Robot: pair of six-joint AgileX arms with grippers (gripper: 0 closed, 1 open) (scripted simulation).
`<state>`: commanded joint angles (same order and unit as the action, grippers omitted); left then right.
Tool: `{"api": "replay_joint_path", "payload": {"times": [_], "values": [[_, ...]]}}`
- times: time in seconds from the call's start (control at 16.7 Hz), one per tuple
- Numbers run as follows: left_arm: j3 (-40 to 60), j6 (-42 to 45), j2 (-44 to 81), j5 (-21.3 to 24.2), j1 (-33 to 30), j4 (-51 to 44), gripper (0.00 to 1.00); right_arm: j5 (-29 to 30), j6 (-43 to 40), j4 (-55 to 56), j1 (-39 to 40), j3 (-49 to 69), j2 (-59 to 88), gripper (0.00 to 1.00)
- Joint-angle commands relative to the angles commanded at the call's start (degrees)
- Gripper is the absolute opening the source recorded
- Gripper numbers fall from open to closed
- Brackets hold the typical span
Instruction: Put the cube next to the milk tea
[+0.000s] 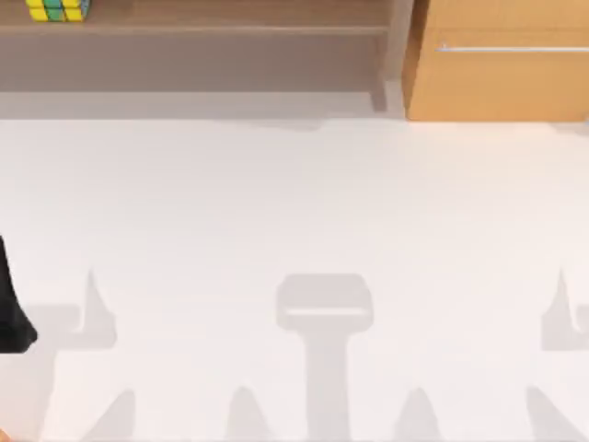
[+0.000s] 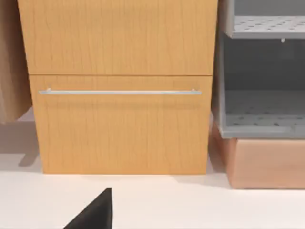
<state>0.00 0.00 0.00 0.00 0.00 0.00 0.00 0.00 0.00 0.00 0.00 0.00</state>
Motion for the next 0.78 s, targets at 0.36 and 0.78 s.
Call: {"api": "replay_joint_path", "payload": {"times": [0.36, 0.78], "values": [[3.5, -0.2, 5.9, 0.0, -0.2, 4.4, 1.00, 0.0, 0.0, 0.0, 0.0, 0.0, 0.0, 1.00], [17.2, 0.3, 38.3, 0.5, -1.6, 22.6, 1.00, 0.0, 0.0, 0.0, 0.0, 0.0, 0.0, 1.00]]}}
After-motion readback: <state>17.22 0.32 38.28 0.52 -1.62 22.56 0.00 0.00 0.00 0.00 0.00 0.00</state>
